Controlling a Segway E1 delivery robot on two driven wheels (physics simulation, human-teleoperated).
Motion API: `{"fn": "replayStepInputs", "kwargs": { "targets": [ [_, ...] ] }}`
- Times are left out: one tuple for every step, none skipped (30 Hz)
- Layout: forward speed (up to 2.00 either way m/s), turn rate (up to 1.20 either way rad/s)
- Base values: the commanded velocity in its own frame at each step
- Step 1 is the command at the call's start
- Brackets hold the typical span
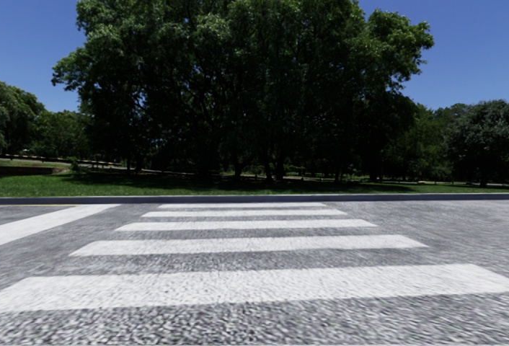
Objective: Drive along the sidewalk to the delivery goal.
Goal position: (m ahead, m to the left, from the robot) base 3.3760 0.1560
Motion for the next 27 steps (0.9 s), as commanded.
{"fn": "replayStepInputs", "kwargs": {
  "targets": [
    [1.39, 0.00],
    [1.39, 0.00],
    [1.39, 0.00],
    [1.39, 0.00],
    [1.39, 0.00],
    [1.39, 0.00],
    [1.39, 0.00],
    [1.39, 0.00],
    [1.39, 0.00],
    [1.39, 0.00],
    [1.39, 0.00],
    [1.39, 0.00],
    [1.39, 0.00],
    [1.39, 0.00],
    [1.39, 0.00],
    [1.39, 0.00],
    [1.39, 0.00],
    [1.39, 0.00],
    [1.39, 0.00],
    [1.39, 0.15],
    [1.39, 0.23],
    [1.39, 0.27],
    [1.39, 0.27],
    [1.62, 0.28],
    [2.00, 0.32],
    [2.00, 0.32],
    [2.00, 0.33]
  ]
}}
